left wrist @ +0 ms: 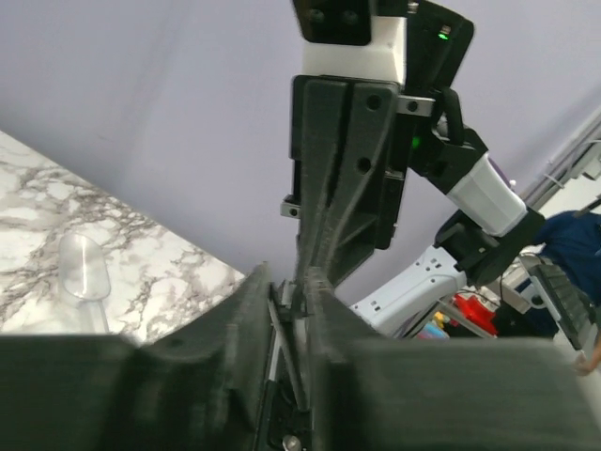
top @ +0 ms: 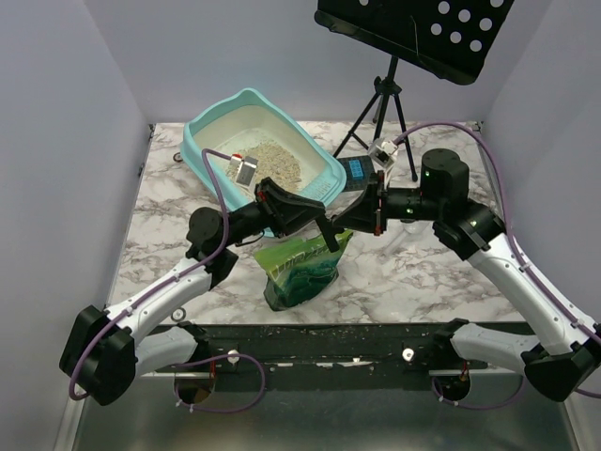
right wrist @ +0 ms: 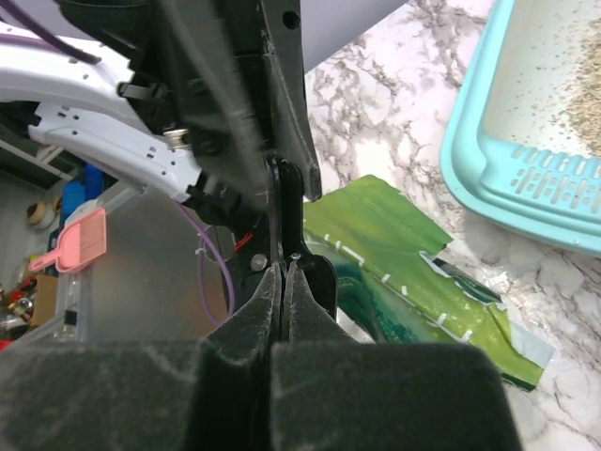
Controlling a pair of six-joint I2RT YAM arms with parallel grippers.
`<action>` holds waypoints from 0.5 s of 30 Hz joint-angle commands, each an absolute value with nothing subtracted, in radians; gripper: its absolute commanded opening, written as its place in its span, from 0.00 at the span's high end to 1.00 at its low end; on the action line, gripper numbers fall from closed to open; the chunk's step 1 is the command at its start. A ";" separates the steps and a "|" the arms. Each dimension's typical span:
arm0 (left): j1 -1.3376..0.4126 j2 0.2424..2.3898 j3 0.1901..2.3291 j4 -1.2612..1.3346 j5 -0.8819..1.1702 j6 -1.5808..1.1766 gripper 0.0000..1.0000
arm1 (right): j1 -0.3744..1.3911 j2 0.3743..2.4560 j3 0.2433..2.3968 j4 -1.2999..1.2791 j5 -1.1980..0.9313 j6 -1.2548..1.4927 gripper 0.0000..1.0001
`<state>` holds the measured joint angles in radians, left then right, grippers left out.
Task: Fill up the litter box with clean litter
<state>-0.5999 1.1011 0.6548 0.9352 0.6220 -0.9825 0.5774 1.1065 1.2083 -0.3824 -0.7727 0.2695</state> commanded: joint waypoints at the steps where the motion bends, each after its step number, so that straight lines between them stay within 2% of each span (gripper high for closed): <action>1: -0.589 1.078 0.644 0.951 0.635 -0.950 0.86 | 0.591 1.091 1.238 -0.342 -0.730 0.285 0.99; 3: -0.588 1.075 0.640 0.950 0.630 -0.945 0.96 | 0.591 1.085 1.238 -0.351 -0.721 0.287 0.99; 5: -0.588 1.071 0.641 0.953 0.630 -0.942 0.99 | 0.591 1.077 1.233 -0.354 -0.721 0.284 0.98; 7: -0.588 1.069 0.641 0.956 0.635 -0.940 1.00 | 0.591 1.069 1.232 -0.371 -0.721 0.270 0.83; 10: -0.586 1.062 0.649 0.951 0.650 -0.933 1.00 | 0.591 1.042 1.239 -0.432 -0.648 0.215 0.52; 11: -0.586 1.057 0.653 0.943 0.655 -0.928 1.00 | 0.591 1.031 1.239 -0.449 -0.612 0.195 0.46; 15: -0.584 1.042 0.661 0.925 0.701 -0.913 1.00 | 0.591 0.989 1.238 -0.483 -0.587 0.126 0.38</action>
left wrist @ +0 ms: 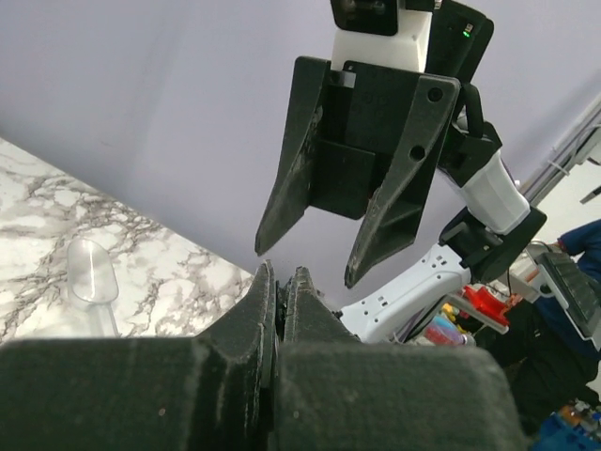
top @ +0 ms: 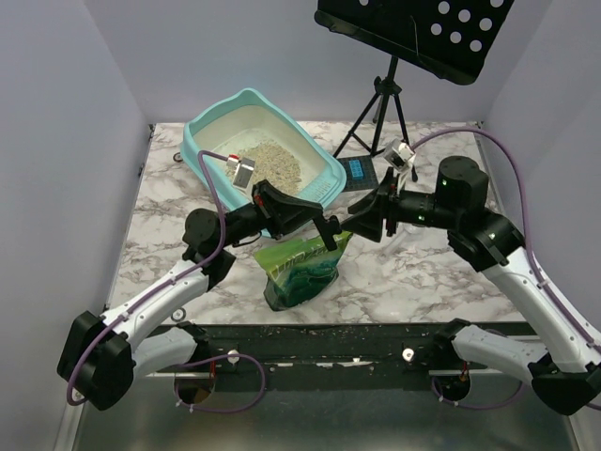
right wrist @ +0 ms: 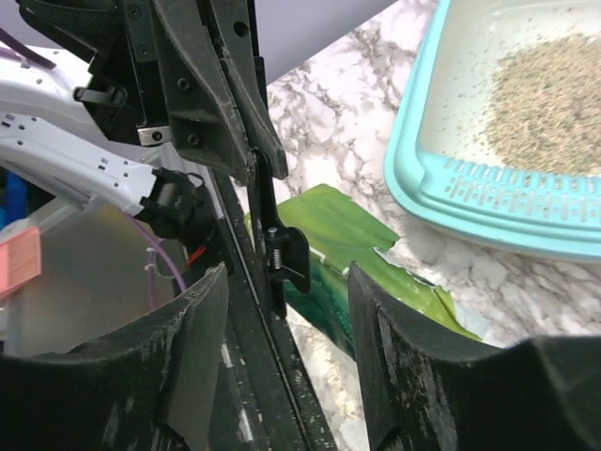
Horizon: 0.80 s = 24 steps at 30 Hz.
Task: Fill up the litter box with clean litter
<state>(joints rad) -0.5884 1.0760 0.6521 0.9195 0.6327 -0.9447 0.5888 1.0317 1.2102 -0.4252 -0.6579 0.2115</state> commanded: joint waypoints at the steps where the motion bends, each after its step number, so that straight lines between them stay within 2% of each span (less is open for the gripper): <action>1: -0.586 1.040 0.663 0.928 0.718 -0.910 1.00 | 0.591 0.991 1.239 -0.492 -0.597 0.118 0.37; 6: -0.586 1.028 0.661 0.966 0.770 -0.913 1.00 | 0.591 1.017 1.250 -0.515 -0.742 0.100 0.35; 12: -0.586 1.045 0.664 1.020 0.788 -0.954 1.00 | 0.591 1.032 1.221 -0.430 -0.851 0.156 0.35; 24: -0.586 1.061 0.680 1.057 0.795 -0.983 1.00 | 0.617 1.083 1.186 -0.370 -0.903 0.186 0.35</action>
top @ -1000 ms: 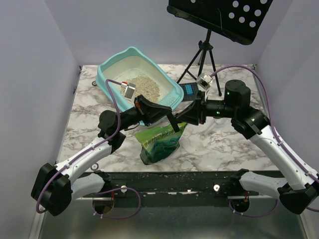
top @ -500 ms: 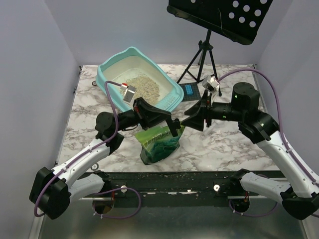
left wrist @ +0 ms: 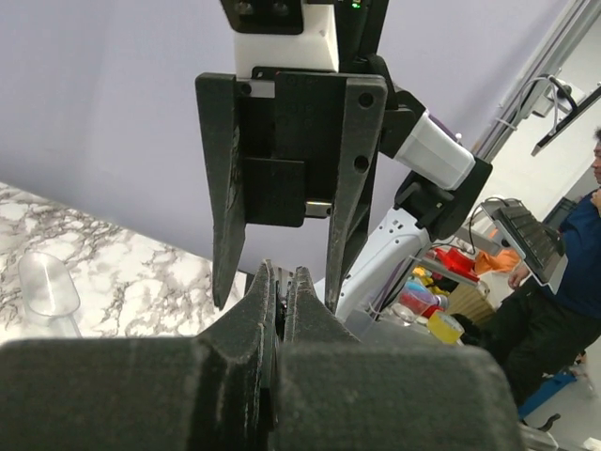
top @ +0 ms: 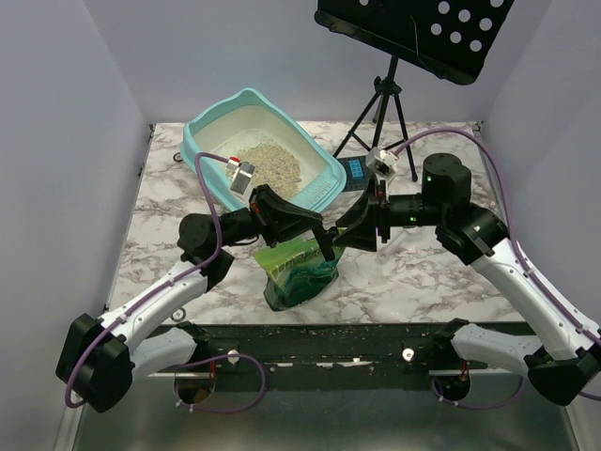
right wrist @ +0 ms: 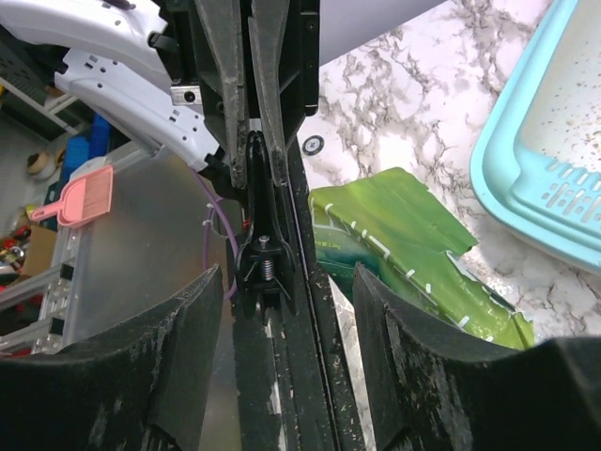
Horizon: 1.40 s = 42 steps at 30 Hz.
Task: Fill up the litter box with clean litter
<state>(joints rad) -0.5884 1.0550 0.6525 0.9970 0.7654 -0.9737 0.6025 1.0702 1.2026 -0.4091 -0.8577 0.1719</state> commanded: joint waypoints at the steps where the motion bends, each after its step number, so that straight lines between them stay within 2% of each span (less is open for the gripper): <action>1: -0.586 1.063 0.681 1.060 0.795 -0.986 1.00 | 0.618 1.085 1.186 -0.368 -0.904 0.186 0.35; 4: -0.584 1.069 0.681 1.080 0.796 -1.000 1.00 | 0.626 1.091 1.189 -0.365 -0.908 0.186 0.39; 6: -0.586 1.075 0.681 1.089 0.793 -1.008 0.96 | 0.635 1.100 1.190 -0.364 -0.919 0.183 0.51; 7: -0.586 1.080 0.681 1.097 0.792 -1.011 0.92 | 0.638 1.107 1.193 -0.365 -0.925 0.183 0.66; 8: -0.584 1.081 0.680 1.106 0.795 -1.017 0.87 | 0.638 1.114 1.198 -0.368 -0.911 0.184 0.97; 9: -0.584 1.083 0.678 1.118 0.796 -1.022 0.76 | 0.638 1.115 1.197 -0.370 -0.875 0.189 1.00; 10: -0.586 1.085 0.677 1.123 0.798 -1.026 0.61 | 0.638 1.109 1.192 -0.364 -0.868 0.180 1.00; 12: -0.586 1.077 0.676 1.102 0.813 -1.019 0.44 | 0.638 1.089 1.184 -0.348 -0.818 0.193 1.00; 14: -0.584 1.039 0.684 0.998 0.816 -0.938 0.34 | 0.638 1.071 1.189 -0.354 -0.781 0.189 1.00; 15: -0.584 1.011 0.693 0.914 0.801 -0.880 0.33 | 0.640 1.065 1.193 -0.371 -0.763 0.183 1.00; 20: -0.584 0.858 0.753 0.356 0.645 -0.533 0.30 | 0.635 1.065 1.247 -0.498 -0.655 0.114 1.00; 24: -0.584 0.812 0.790 0.093 0.507 -0.367 0.30 | 0.621 1.080 1.305 -0.593 -0.560 0.039 1.00; 29: -0.586 0.821 0.816 -0.118 0.480 -0.253 0.33 | 0.617 1.127 1.397 -0.715 -0.505 -0.104 1.00; 33: -0.592 0.893 0.859 -0.313 0.427 -0.163 0.40 | 0.615 1.154 1.436 -0.755 -0.465 -0.210 1.00; 37: -0.621 0.890 0.844 -0.347 0.390 -0.132 0.41 | 0.614 1.151 1.399 -0.750 -0.477 -0.389 1.00; 42: -0.667 0.902 0.835 -0.416 0.373 -0.094 0.47 | 0.594 1.166 1.391 -0.741 -0.520 -0.507 1.00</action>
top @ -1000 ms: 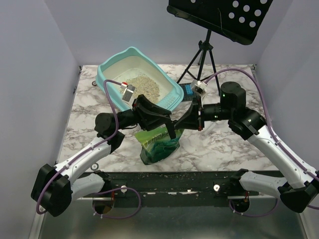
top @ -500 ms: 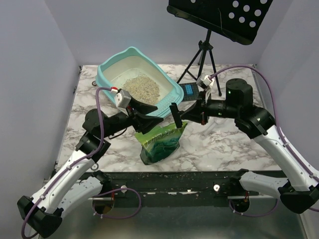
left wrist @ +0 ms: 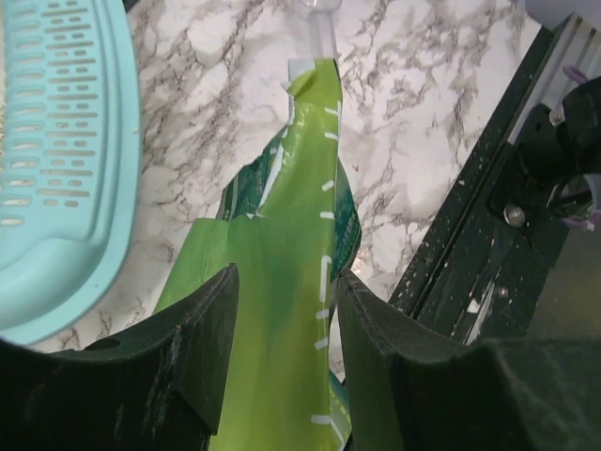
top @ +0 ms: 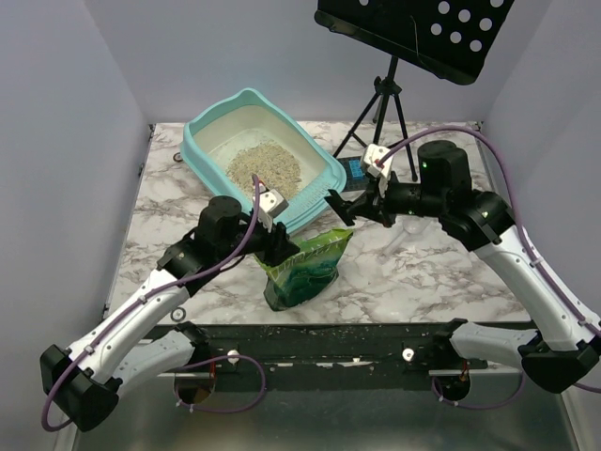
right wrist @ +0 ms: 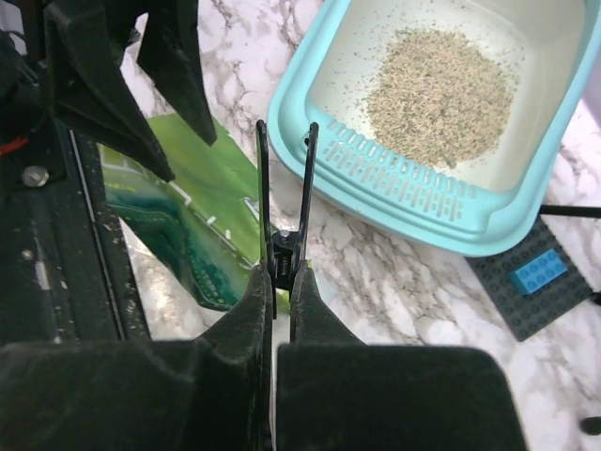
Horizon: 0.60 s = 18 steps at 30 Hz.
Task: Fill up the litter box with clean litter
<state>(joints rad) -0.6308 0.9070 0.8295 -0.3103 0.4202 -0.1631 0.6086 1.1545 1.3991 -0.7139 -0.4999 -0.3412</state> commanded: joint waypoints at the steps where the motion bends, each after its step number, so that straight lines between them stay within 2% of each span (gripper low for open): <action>1: -0.678 0.900 0.833 -0.426 0.367 -0.091 0.48 | 0.594 1.170 1.394 -0.750 -0.529 -0.527 1.00; 9: -0.782 0.867 0.825 -0.500 0.278 -0.057 0.48 | 0.592 1.249 1.431 -0.854 -0.658 -0.698 1.00; 18: -0.851 0.914 0.815 -0.532 0.075 -0.048 0.49 | 0.594 1.348 1.492 -0.983 -0.715 -0.899 1.00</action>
